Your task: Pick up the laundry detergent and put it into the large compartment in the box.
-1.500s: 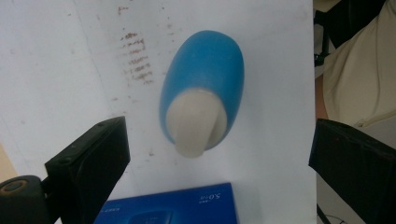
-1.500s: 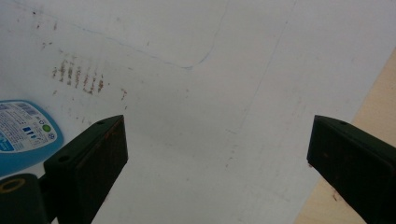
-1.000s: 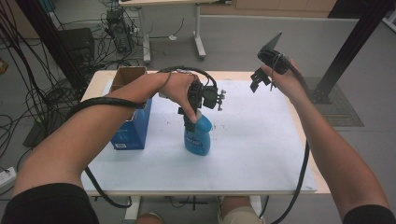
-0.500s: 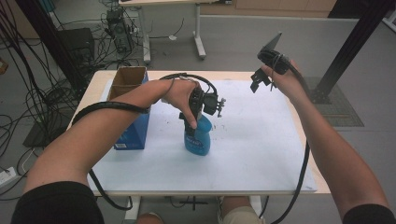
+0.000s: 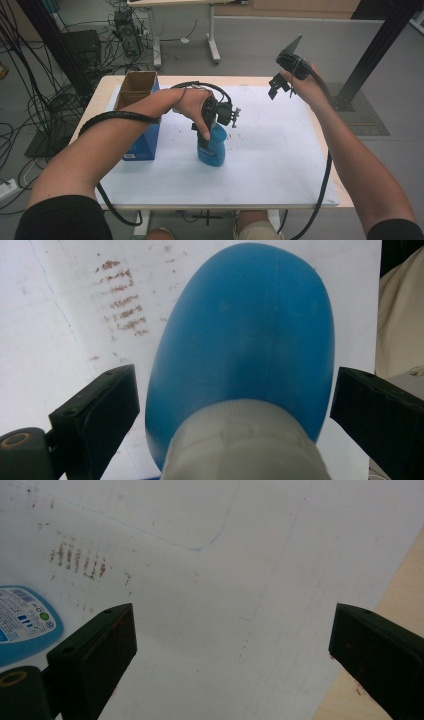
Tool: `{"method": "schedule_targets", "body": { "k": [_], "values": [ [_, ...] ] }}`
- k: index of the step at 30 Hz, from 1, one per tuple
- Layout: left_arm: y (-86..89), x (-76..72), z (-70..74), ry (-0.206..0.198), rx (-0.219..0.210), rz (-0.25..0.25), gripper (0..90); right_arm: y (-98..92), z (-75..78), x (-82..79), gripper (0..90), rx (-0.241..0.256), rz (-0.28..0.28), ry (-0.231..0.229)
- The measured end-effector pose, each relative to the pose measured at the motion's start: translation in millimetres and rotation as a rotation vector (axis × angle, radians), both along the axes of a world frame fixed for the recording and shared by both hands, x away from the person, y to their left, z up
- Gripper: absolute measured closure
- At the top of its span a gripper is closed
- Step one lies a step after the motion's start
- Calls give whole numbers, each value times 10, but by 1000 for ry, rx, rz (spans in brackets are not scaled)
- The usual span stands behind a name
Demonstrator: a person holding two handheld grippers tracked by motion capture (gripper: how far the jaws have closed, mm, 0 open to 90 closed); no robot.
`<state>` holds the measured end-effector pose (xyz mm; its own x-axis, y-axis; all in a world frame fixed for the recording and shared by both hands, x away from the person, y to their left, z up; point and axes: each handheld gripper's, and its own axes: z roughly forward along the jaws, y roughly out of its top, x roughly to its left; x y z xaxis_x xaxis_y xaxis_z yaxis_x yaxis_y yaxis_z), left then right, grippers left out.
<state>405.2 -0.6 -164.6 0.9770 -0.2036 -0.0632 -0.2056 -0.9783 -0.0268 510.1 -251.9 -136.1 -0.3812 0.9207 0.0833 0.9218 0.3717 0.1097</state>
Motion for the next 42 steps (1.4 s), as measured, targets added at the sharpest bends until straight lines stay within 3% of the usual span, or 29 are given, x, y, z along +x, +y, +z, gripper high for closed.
{"method": "schedule_targets", "body": {
  "k": [42],
  "values": [
    [21, -28, 2, -13, -10, -9, 64, 16, -7, 10, 53, -1, 0, 3]
  ]
}}
